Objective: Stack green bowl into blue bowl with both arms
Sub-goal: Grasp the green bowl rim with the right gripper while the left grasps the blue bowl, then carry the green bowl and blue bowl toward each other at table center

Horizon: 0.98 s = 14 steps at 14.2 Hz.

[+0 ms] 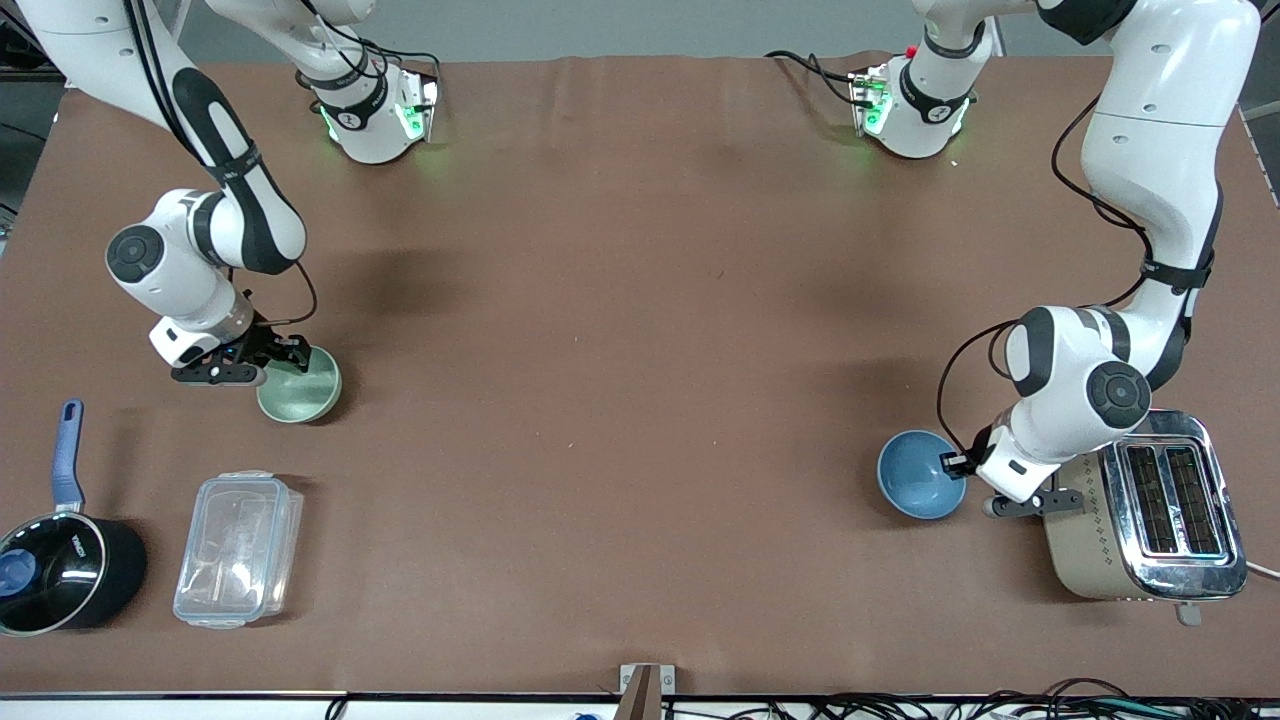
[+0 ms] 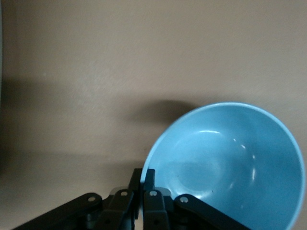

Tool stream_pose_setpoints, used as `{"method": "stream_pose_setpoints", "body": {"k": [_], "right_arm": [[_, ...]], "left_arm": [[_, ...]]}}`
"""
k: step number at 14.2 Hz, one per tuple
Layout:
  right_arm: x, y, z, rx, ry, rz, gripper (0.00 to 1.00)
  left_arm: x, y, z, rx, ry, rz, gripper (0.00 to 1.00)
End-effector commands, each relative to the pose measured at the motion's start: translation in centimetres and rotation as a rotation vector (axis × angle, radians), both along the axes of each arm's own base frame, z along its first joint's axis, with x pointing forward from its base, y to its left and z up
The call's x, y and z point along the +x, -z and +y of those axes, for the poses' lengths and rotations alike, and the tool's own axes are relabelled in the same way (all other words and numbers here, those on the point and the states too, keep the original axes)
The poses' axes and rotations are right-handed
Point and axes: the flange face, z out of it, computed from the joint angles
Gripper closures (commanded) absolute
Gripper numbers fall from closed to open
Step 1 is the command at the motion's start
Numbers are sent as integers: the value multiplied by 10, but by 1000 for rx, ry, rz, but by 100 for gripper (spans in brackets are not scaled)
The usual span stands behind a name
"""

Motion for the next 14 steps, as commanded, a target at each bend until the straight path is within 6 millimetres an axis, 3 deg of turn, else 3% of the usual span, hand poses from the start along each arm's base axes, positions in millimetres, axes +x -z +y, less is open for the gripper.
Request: {"method": "stream_pose_setpoints", "body": {"k": [1, 3, 5, 8, 11, 12, 14], "right_arm": [[-1, 2, 0, -8, -12, 6, 97], [1, -14, 4, 3, -5, 46, 100], [11, -59, 22, 21, 29, 131, 100], [40, -131, 85, 13, 72, 242, 100], [67, -201, 155, 0, 84, 257, 100], [74, -211, 176, 0, 101, 268, 100], [86, -204, 208, 4, 141, 274, 100]], "left_arm": [[0, -29, -37, -7, -10, -15, 99], [-11, -46, -82, -1, -37, 23, 100], [-21, -60, -136, -8, -79, 28, 100], [-51, -70, -239, -25, -155, 44, 100], [-96, -52, -345, -39, -210, 70, 100], [-111, -40, -368, -38, -211, 82, 100], [-141, -20, -413, -55, -204, 93, 100]]}}
